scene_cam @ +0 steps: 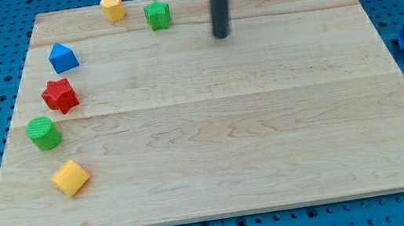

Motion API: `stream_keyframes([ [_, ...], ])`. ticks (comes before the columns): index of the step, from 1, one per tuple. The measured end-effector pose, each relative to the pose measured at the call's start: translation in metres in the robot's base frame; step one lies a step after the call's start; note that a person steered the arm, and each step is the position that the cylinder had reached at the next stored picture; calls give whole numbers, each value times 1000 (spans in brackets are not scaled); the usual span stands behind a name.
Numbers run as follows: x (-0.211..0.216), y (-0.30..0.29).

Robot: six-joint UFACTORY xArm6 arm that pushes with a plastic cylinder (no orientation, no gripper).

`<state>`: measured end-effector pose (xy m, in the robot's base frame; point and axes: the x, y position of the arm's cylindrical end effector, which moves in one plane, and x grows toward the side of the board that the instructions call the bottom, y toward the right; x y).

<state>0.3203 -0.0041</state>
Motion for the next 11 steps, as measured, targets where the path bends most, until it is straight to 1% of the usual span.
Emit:
stream_keyframes([
  [1, 31, -127],
  [2, 13, -96],
  [3, -34, 42],
  [4, -47, 58],
  [5, -37, -92],
  [6, -33, -160],
  [7, -27, -126],
  [8, 45, -81],
  [10, 45, -78],
  [11, 22, -4],
])
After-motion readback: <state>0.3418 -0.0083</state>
